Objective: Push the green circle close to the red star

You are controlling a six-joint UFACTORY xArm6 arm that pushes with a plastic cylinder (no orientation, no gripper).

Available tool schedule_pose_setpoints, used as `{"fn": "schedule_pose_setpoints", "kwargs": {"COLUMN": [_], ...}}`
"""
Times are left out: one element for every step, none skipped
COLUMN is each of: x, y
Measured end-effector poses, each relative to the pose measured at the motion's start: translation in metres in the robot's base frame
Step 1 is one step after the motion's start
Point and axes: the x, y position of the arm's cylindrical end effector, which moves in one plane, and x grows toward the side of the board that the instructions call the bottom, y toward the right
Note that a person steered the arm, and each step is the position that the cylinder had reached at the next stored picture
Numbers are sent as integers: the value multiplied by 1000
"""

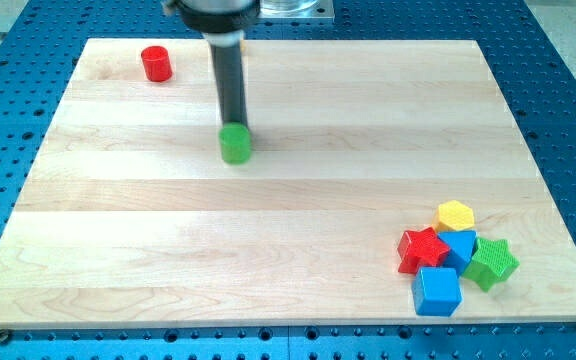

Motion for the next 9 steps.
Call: {"fn": "schedule_pose_setpoints", "kwargs": {"x": [4, -12, 49, 109, 88, 57, 37, 88, 85], "y": [6, -45, -32, 14, -17, -67, -12, 69, 103]}}
